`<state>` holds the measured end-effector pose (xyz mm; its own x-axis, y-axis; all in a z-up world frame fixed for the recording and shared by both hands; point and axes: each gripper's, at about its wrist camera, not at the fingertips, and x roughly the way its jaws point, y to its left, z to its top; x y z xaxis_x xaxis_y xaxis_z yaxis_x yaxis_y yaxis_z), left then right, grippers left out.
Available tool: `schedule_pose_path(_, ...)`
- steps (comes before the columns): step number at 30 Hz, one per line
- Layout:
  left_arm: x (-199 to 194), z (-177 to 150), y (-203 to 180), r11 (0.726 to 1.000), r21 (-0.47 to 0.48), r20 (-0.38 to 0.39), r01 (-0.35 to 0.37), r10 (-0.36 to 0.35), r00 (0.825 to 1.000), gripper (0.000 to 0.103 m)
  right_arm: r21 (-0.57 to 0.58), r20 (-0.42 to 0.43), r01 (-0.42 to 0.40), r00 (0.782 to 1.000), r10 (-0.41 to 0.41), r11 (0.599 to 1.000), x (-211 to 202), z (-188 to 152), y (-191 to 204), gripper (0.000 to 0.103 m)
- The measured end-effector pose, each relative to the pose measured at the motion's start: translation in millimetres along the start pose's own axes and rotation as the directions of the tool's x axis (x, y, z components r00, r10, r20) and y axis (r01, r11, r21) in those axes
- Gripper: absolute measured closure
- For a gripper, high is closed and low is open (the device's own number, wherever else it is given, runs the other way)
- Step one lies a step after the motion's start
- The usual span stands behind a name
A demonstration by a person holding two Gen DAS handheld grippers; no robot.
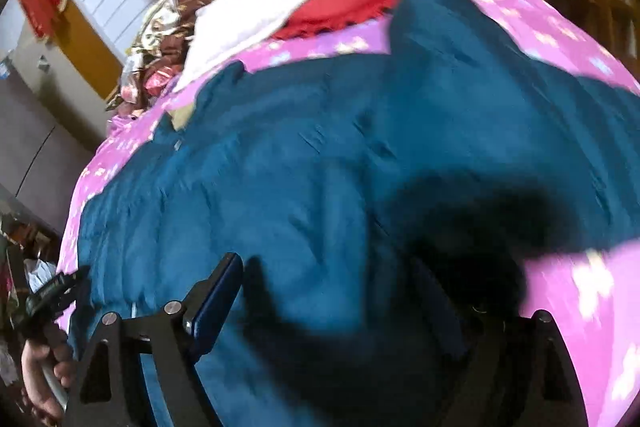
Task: Fold large clothes
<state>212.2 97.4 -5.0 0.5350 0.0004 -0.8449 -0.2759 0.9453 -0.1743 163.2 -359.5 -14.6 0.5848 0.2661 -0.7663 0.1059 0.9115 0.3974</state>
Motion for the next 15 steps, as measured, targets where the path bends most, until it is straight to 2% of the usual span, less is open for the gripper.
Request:
schedule_pose_path(2, -1, -1, -2, 1.0, 0.002, 0.002, -0.009, 0.009, 1.0, 0.021, 0.001, 0.014, 0.011, 1.0, -0.011, 1.0, -11, -5, 2, 0.02)
schedule_pose_path(4, -3, -3, -4, 1.0, 0.008, 0.01, -0.021, 0.021, 1.0, 0.021, -0.03, 0.06, -0.009, 0.998, 0.011, 1.0, -29, -5, 14, 0.02)
schedule_pose_path(6, -7, -5, -5, 0.999, 0.012, 0.029, -0.032, 0.031, 0.999, 0.021, -0.085, 0.117, -0.048, 0.991, 0.058, 0.995, -41, 4, 39, 0.02)
schedule_pose_path(8, -12, -9, -8, 0.999, 0.022, 0.05, -0.043, 0.042, 0.998, 0.021, -0.136, 0.138, -0.081, 0.985, 0.1, 0.987, -34, 15, 63, 0.019)
schedule_pose_path(9, -13, -9, -9, 0.999, 0.022, 0.054, -0.039, 0.038, 0.998, 0.021, -0.149, 0.133, -0.085, 0.986, 0.105, 0.985, -26, 20, 70, 0.019)
schedule_pose_path(11, -13, -10, -10, 0.999, 0.026, 0.056, -0.026, 0.024, 0.998, 0.021, -0.145, 0.106, -0.045, 0.992, 0.061, 0.988, -1, 26, 78, 0.019)
schedule_pose_path(13, -8, -11, -14, 0.997, 0.057, 0.039, -0.043, 0.041, 0.998, 0.021, -0.122, 0.03, 0.005, 1.0, -0.001, 0.993, 33, 27, 78, 0.019)
schedule_pose_path(14, -4, -12, -18, 0.994, 0.088, 0.033, -0.065, 0.063, 0.997, 0.02, -0.126, -0.042, 0.055, 0.997, -0.061, 0.991, 56, 25, 76, 0.018)
schedule_pose_path(15, -1, -13, -21, 0.99, 0.112, 0.026, -0.082, 0.08, 0.996, 0.019, -0.151, -0.061, 0.086, 0.994, -0.096, 0.985, 68, 22, 76, 0.016)
